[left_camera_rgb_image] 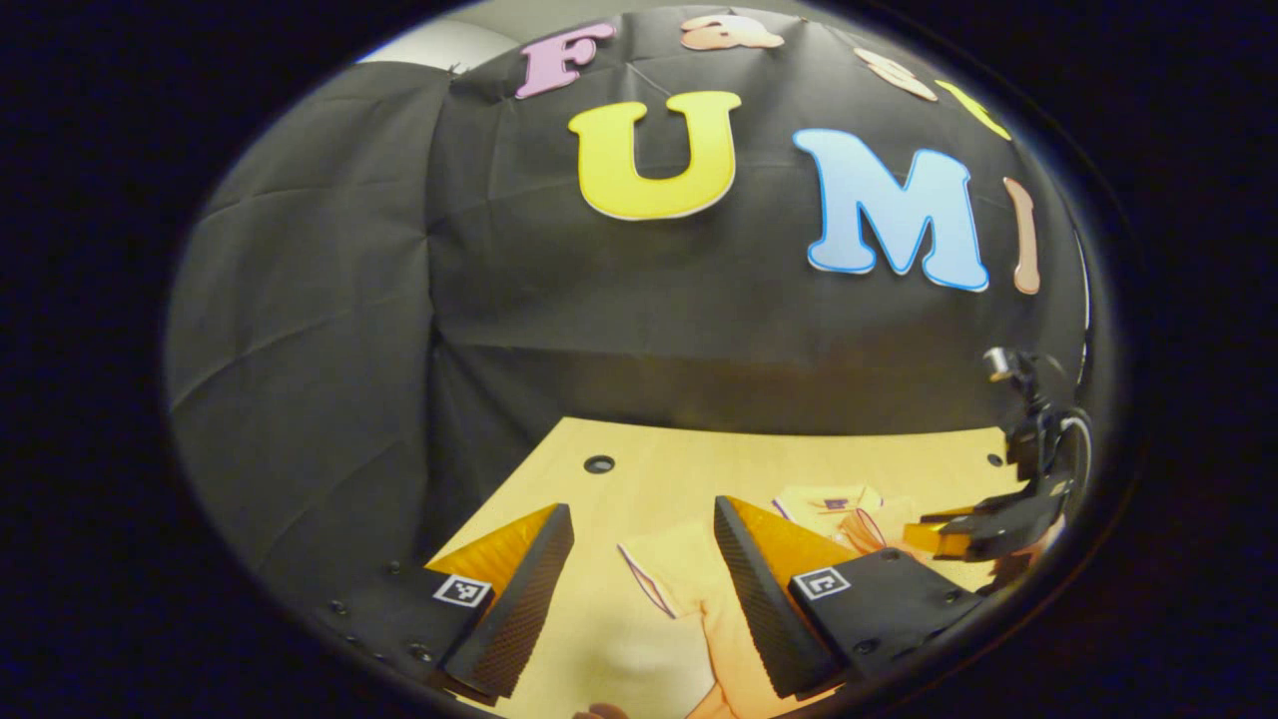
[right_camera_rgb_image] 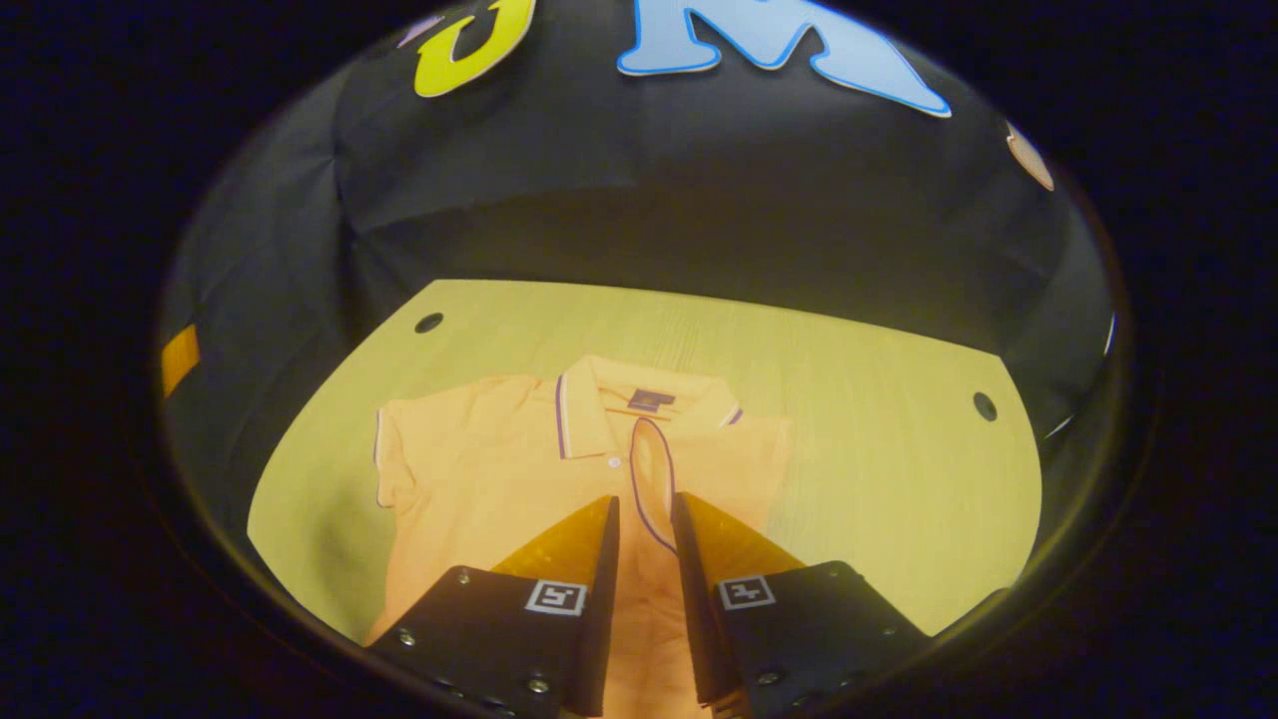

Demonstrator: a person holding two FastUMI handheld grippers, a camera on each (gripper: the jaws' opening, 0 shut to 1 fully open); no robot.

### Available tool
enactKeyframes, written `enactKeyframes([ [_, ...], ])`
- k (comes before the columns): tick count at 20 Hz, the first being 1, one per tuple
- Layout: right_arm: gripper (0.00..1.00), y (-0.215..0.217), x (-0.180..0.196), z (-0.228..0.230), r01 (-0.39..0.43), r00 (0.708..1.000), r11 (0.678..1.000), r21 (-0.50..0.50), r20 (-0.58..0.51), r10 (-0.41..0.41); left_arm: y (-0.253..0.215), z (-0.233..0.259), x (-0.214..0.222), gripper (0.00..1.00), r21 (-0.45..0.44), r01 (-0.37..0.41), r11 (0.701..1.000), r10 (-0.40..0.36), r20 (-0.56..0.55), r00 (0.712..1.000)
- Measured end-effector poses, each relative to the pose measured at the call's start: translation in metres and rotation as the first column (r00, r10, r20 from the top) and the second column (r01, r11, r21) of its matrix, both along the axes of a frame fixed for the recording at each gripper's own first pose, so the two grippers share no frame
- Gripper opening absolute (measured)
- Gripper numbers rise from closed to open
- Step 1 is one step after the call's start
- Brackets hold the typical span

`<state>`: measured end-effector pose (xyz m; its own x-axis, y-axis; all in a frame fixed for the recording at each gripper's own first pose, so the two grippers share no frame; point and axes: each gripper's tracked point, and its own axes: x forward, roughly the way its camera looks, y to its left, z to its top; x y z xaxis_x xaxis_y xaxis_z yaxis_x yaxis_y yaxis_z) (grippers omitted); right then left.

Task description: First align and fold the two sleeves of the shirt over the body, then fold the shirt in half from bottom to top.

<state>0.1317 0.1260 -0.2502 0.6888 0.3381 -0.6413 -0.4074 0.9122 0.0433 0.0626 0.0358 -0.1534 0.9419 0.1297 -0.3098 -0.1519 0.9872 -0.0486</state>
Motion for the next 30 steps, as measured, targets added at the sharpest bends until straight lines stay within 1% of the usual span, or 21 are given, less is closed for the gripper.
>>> enactKeyframes([
  [1,0.34,-0.003,-0.006,0.012,0.0,1.0,1.0,0.007,0.019,0.0,-0.002,-0.012,0.009,0.96,-0.004,0.006,1.0,-0.006,-0.019,1.0],
  [2,0.34,-0.004,-0.012,0.023,0.002,0.999,1.0,0.015,0.037,-0.002,-0.003,-0.025,0.019,0.92,-0.012,0.011,1.0,-0.011,-0.034,0.999],
  [3,0.34,-0.007,-0.021,0.038,0.007,0.998,0.999,0.032,0.054,-0.009,-0.004,-0.036,0.026,0.96,-0.022,0.017,1.0,-0.018,-0.05,0.999],
  [4,0.34,-0.009,-0.033,0.053,0.013,0.998,0.998,0.056,0.059,-0.016,-0.006,-0.056,0.037,0.96,-0.036,0.03,0.999,-0.033,-0.076,0.997],
  [6,0.34,-0.011,-0.051,0.078,0.027,0.996,0.995,0.099,0.078,-0.035,-0.008,-0.078,0.052,0.96,-0.042,0.043,0.998,-0.048,-0.107,0.993],
  [7,0.34,-0.012,-0.066,0.098,0.046,0.994,0.99,0.135,0.094,-0.06,-0.012,-0.098,0.059,0.96,-0.053,0.048,0.997,-0.054,-0.139,0.989],
  [9,0.33,-0.02,-0.082,0.113,0.065,0.991,0.984,0.163,0.102,-0.083,-0.013,-0.126,0.071,0.96,-0.075,0.041,0.996,-0.054,-0.176,0.983],
  [10,0.33,-0.026,-0.093,0.123,0.089,0.989,0.98,0.176,0.104,-0.108,-0.013,-0.147,0.076,0.93,-0.078,0.035,0.996,-0.05,-0.203,0.978],
  [11,0.33,-0.031,-0.098,0.128,0.109,0.986,0.978,0.177,0.106,-0.129,-0.011,-0.161,0.08,0.93,-0.08,0.032,0.996,-0.049,-0.223,0.974],
  [13,0.33,-0.048,-0.107,0.131,0.148,0.98,0.977,0.156,0.109,-0.166,-0.01,-0.184,0.083,0.96,-0.091,0.019,0.996,-0.042,-0.259,0.965],
  [15,0.33,-0.059,-0.114,0.129,0.178,0.976,0.974,0.137,0.103,-0.193,-0.01,-0.204,0.087,0.95,-0.117,-0.003,0.993,-0.031,-0.287,0.958],
  [20,0.33,-0.08,-0.127,0.121,0.244,0.964,0.963,0.113,0.077,-0.254,-0.004,-0.22,0.088,0.96,-0.134,-0.024,0.991,-0.019,-0.312,0.95],
  [22,0.33,-0.083,-0.132,0.12,0.26,0.961,0.959,0.11,0.07,-0.268,-0.002,-0.229,0.082,0.96,-0.151,-0.046,0.987,-0.009,-0.344,0.939],
  [23,0.33,-0.077,-0.129,0.122,0.262,0.961,0.959,0.108,0.068,-0.27,-0.001,-0.229,0.082,0.96,-0.144,-0.048,0.988,-0.004,-0.336,0.942],
  [24,0.33,-0.077,-0.13,0.123,0.264,0.96,0.958,0.111,0.064,-0.272,-0.003,-0.23,0.082,0.94,-0.143,-0.047,0.989,-0.004,-0.338,0.941],
  [25,0.33,-0.076,-0.13,0.121,0.266,0.96,0.957,0.115,0.058,-0.274,-0.003,-0.231,0.082,0.94,-0.129,-0.049,0.99,0.003,-0.34,0.94],
  [27,0.33,-0.075,-0.131,0.119,0.272,0.959,0.954,0.127,0.041,-0.279,-0.008,-0.238,0.084,0.95,-0.08,-0.044,0.996,0.014,-0.348,0.937],
  [30,0.34,-0.072,-0.131,0.115,0.273,0.96,0.953,0.133,0.027,-0.278,-0.011,-0.236,0.086,0.95,-0.088,-0.06,0.994,0.027,-0.338,0.941],
])
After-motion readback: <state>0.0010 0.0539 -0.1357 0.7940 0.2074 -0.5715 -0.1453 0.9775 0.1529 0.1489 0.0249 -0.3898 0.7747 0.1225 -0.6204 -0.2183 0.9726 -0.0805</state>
